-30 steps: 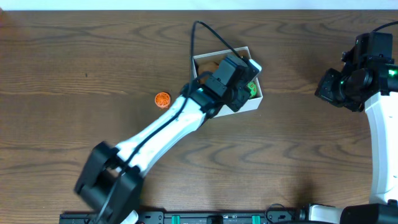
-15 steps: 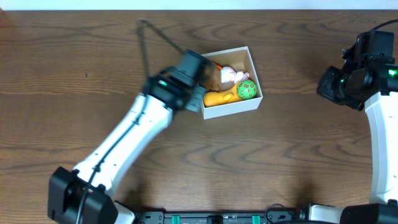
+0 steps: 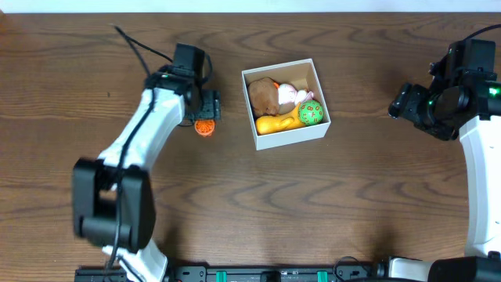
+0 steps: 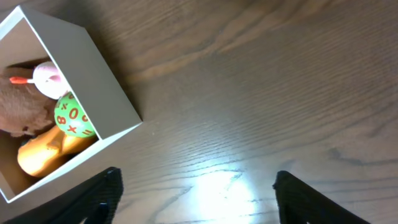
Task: Pack container
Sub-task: 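Move the left gripper left to the orange ball and grasp it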
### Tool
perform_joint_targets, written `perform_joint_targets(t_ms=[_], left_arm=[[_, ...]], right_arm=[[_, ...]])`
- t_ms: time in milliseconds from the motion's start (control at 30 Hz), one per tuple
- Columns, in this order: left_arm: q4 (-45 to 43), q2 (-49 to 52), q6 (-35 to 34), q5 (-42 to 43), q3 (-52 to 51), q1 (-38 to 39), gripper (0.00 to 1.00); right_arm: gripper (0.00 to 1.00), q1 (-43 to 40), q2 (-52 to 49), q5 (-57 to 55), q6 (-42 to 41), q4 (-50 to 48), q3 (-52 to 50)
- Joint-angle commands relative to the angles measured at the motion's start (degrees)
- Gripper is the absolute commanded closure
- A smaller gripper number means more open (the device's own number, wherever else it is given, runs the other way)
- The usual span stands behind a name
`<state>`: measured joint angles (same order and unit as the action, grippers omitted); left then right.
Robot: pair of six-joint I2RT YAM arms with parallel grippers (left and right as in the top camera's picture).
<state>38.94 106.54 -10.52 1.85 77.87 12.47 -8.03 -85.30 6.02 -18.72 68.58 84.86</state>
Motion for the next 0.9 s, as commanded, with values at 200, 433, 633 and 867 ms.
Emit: perform_joint_targets(t_ms=[200,433,633,867], left_arm=[[-2.86,5.97,0.33,2.05,-0.87,-0.28,0.18],[-2.60,9.22,0.33,2.03,-0.87,-0.28,0.18],[-2.32,10.86,0.35,2.03,-0.87,-0.28,0.18],[-1.77,11.02,0.35,2.03,-0.87,-0.31,0.28]], right_arm=[[0.15,-0.15,0.11,0.02,1.62,0.48,-0.02],[0.17,-0.15,0.11,0.02,1.62,0.20,-0.02],[0.18,-0.15,0.11,0.02,1.62,0.20,-0.02],[0.19,-0.15,0.11,0.02,1.62,0.20,-0.02]])
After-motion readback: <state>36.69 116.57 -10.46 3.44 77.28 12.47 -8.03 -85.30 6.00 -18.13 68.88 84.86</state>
